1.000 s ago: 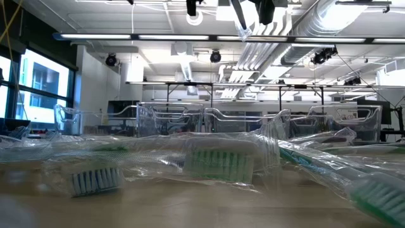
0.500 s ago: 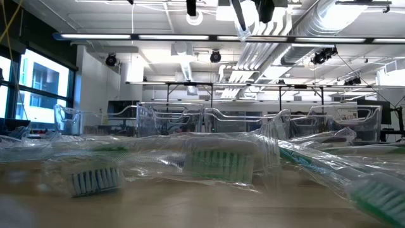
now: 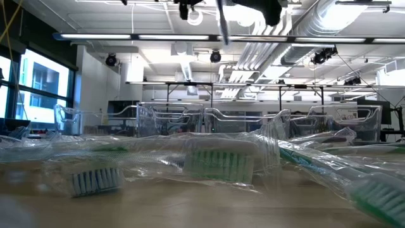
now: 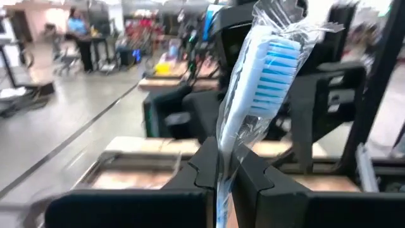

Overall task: Pick & Place Toothbrushes
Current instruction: Put the blue toothbrush into the left transparent bin

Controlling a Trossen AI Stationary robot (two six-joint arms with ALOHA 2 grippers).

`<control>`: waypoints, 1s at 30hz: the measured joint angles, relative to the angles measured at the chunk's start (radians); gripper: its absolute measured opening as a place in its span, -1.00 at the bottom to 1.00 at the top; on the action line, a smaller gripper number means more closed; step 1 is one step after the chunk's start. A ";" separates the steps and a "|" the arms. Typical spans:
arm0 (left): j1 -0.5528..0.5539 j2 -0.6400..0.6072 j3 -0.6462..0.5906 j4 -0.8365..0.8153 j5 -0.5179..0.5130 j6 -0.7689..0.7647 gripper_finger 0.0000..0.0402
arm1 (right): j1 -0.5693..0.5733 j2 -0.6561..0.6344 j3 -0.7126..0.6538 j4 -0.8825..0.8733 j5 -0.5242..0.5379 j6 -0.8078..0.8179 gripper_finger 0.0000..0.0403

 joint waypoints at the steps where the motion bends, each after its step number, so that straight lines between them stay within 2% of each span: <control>1: 0.010 -0.017 0.000 -0.031 0.001 0.010 -0.94 | -0.003 -0.013 0.000 -0.026 0.000 0.005 0.17; 6: 0.067 -0.123 0.000 -0.241 -0.009 0.051 -0.94 | -0.006 -0.078 0.000 -0.147 -0.001 0.009 0.14; 12: 0.145 -0.236 0.000 -0.538 -0.166 0.048 -0.94 | -0.006 -0.088 0.000 -0.252 -0.004 0.009 0.00; 15: 0.191 -0.276 0.000 -0.643 -0.208 0.037 -0.94 | -0.006 -0.078 0.000 -0.261 -0.004 0.009 -0.07; 21: 0.303 -0.306 0.000 -0.784 -0.234 0.005 -0.94 | -0.006 -0.052 0.000 -0.271 -0.005 0.009 -0.16; 30: 0.513 -0.301 0.000 -0.880 -0.234 0.005 -0.94 | -0.004 0.010 0.000 -0.277 -0.005 0.009 -0.22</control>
